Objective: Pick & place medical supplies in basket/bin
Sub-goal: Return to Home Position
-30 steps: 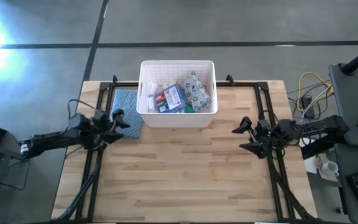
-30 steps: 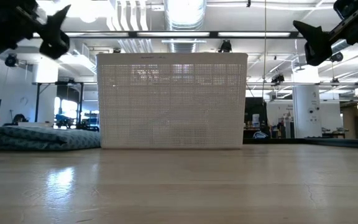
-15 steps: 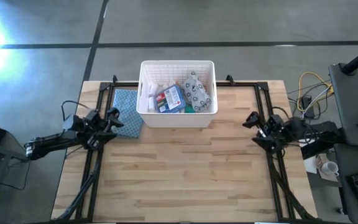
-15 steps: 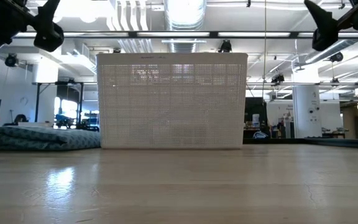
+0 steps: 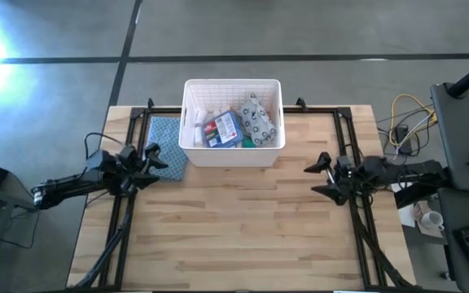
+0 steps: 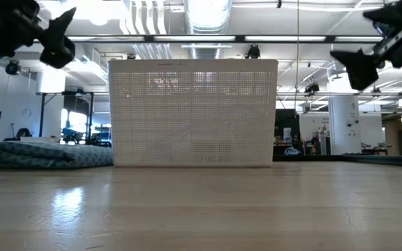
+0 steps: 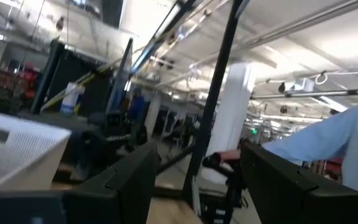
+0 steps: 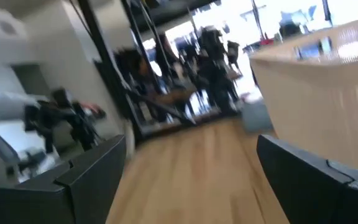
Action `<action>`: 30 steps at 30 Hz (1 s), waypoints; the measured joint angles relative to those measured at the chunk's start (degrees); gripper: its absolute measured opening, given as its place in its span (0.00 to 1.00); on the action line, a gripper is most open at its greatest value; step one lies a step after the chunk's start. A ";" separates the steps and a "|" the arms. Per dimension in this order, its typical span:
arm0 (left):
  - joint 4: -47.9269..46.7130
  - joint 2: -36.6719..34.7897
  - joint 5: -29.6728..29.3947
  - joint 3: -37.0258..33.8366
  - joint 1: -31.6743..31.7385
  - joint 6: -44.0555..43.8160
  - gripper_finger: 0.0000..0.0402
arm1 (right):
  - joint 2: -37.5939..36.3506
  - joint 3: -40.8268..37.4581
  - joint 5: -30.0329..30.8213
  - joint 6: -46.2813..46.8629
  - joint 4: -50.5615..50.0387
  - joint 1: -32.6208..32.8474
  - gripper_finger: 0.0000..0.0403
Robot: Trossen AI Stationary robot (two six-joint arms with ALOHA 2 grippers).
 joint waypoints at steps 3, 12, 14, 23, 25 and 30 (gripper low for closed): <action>-4.45 0.00 -0.03 0.00 -0.26 0.00 0.53 | -0.10 0.00 0.03 0.00 -5.68 -0.65 0.87; -21.39 -0.04 -0.21 0.00 -3.87 -0.06 0.53 | -0.10 0.00 -0.01 0.00 -7.30 -0.65 0.87; -21.32 -0.04 -0.18 0.00 -4.70 -0.02 0.53 | -0.10 0.00 -0.01 0.00 -7.34 -0.65 0.87; -21.38 -0.04 -0.20 0.00 -5.88 0.00 0.53 | -0.10 0.00 -0.03 0.00 -7.32 -0.65 0.87; -21.41 -0.04 -0.20 0.00 -5.88 -0.02 0.53 | -0.10 0.00 -0.03 0.00 -7.32 -0.65 0.87; -21.44 -0.04 -0.20 0.00 -5.88 0.00 0.53 | -0.10 0.00 -0.03 0.00 -7.32 -0.65 0.87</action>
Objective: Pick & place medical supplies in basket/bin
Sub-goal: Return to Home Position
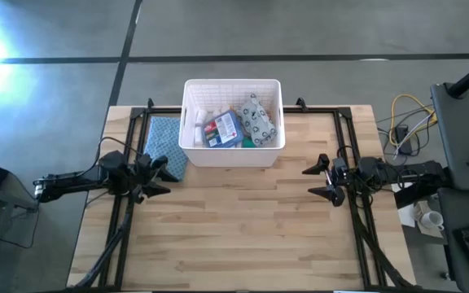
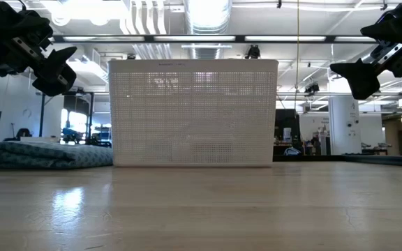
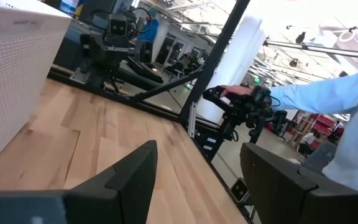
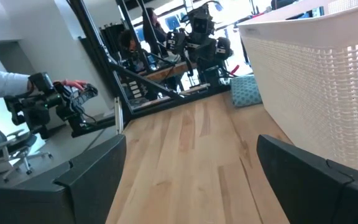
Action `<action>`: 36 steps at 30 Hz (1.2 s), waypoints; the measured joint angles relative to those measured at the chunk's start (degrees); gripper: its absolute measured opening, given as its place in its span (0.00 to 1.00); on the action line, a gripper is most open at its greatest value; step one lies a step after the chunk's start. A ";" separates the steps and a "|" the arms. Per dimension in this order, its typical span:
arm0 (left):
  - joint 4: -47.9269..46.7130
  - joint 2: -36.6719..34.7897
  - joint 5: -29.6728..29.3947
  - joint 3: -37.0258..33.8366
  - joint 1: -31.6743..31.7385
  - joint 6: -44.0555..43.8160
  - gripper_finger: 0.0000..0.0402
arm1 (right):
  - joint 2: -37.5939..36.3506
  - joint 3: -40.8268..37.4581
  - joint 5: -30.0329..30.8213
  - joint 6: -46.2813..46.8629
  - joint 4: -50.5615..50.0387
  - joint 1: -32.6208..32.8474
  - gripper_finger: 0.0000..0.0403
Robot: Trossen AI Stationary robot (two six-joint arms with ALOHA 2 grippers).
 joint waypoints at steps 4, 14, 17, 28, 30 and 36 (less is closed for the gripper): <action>-0.04 0.00 0.00 0.00 0.00 0.00 0.53 | 0.00 0.00 0.00 0.00 0.00 0.00 0.87; -0.20 1.76 0.00 0.09 0.02 0.00 0.53 | 0.00 0.00 -0.02 0.00 0.00 0.00 0.87; -0.22 2.96 0.00 0.09 0.04 0.00 0.53 | 0.00 0.00 -0.01 0.00 0.00 -0.02 0.87; -0.22 7.98 0.00 0.11 0.04 0.00 0.53 | 0.76 0.00 -0.02 0.00 0.00 -0.02 0.87; -0.22 8.85 0.00 0.09 0.04 0.00 0.53 | 0.88 0.00 -0.03 0.00 0.00 -0.02 0.87; -0.20 11.90 0.00 0.09 0.04 0.00 0.53 | 0.90 0.00 -0.02 0.00 0.00 -0.02 0.87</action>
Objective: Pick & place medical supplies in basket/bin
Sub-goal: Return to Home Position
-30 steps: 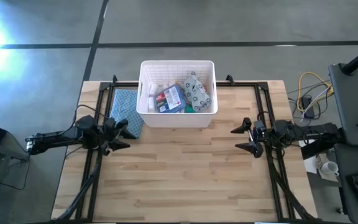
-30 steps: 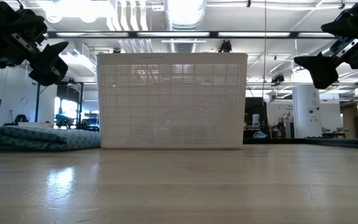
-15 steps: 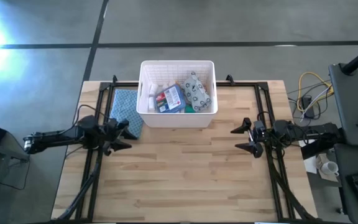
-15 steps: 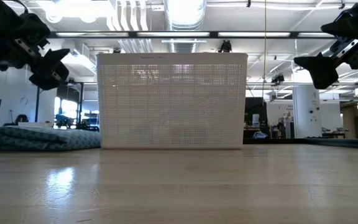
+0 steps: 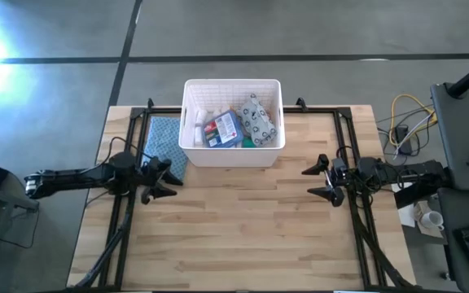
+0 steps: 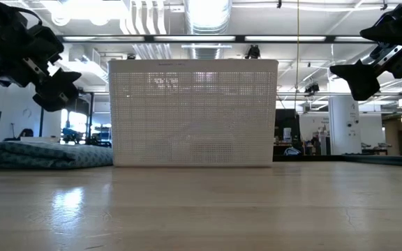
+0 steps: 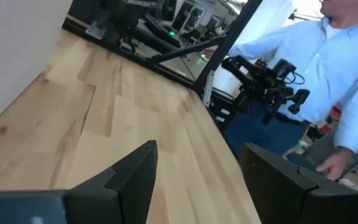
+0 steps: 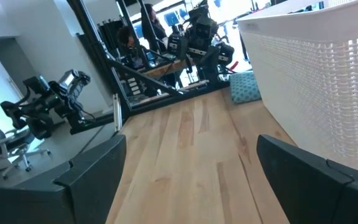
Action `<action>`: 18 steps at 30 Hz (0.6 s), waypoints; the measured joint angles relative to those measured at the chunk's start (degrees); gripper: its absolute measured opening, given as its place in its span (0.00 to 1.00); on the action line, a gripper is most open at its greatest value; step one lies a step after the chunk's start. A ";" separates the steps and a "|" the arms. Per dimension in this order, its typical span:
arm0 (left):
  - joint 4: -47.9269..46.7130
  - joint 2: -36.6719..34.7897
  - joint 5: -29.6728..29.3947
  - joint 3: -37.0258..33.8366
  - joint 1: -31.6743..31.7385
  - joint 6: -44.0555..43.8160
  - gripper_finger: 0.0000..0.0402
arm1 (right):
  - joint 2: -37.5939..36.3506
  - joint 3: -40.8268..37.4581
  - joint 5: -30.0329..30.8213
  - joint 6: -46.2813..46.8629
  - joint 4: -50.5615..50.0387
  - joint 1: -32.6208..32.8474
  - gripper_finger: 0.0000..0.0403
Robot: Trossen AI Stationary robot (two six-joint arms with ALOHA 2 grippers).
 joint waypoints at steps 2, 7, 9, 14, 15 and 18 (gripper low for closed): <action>0.00 0.93 0.00 0.00 0.00 0.02 0.53 | 0.03 0.00 0.00 0.00 -0.01 0.00 0.87; 0.00 3.39 0.00 0.00 0.00 0.00 0.53 | 0.00 0.00 0.00 0.00 -0.02 0.00 0.87; 0.00 4.39 0.00 0.00 0.00 0.00 0.53 | 0.00 0.00 0.00 0.00 -0.02 0.00 0.87; 0.00 6.70 0.00 0.00 0.00 0.00 0.53 | 0.00 0.00 0.00 0.00 -0.02 0.01 0.87; 0.00 7.14 0.00 0.00 0.00 0.02 0.53 | 0.00 0.00 0.00 0.00 -0.02 0.00 0.87; 0.00 8.39 0.00 0.00 0.00 0.00 0.53 | 0.00 0.00 0.00 0.00 -0.02 0.00 0.87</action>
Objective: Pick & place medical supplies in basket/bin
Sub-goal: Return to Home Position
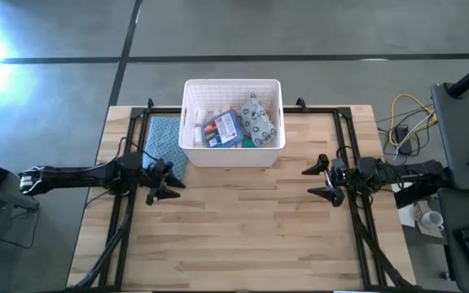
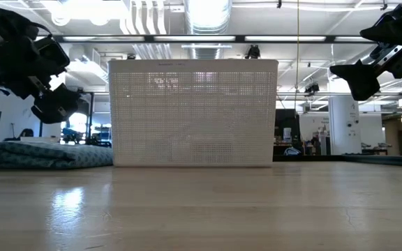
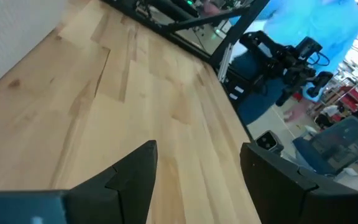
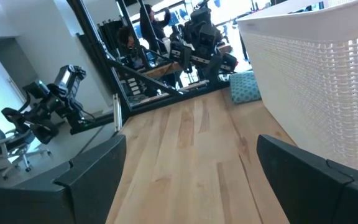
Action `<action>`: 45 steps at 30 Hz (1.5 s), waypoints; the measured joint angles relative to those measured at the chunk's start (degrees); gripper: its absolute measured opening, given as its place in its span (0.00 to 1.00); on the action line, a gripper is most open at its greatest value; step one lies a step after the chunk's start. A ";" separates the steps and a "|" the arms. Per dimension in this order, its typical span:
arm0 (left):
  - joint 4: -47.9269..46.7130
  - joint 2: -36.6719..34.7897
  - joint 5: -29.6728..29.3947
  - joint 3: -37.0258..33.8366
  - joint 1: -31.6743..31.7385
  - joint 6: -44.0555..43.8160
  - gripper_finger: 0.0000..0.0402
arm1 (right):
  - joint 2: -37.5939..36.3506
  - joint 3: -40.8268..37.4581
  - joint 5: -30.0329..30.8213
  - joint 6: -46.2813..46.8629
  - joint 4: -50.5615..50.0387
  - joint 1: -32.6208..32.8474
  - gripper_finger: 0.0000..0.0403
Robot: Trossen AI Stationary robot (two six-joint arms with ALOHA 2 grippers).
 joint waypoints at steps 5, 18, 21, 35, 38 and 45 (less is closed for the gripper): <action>0.00 1.82 0.00 0.00 0.00 0.00 0.53 | 0.00 0.00 0.00 0.00 0.00 0.01 0.87; 0.00 4.77 0.00 -0.02 -0.01 0.01 0.53 | 0.00 0.00 0.00 0.00 0.00 0.00 0.87; 0.00 4.78 0.00 -0.02 -0.02 0.02 0.53 | 0.00 0.00 0.00 0.00 -0.02 0.00 0.87; 0.02 4.76 -0.01 -0.02 -0.02 0.00 0.53 | 0.00 0.00 0.00 0.00 -0.01 0.01 0.87; 0.02 4.76 0.00 -0.02 -0.02 0.01 0.53 | 0.00 0.00 0.00 0.00 0.00 0.02 0.87; 0.02 4.76 -0.01 -0.02 -0.02 0.01 0.53 | 0.00 0.00 0.00 0.00 0.00 0.02 0.87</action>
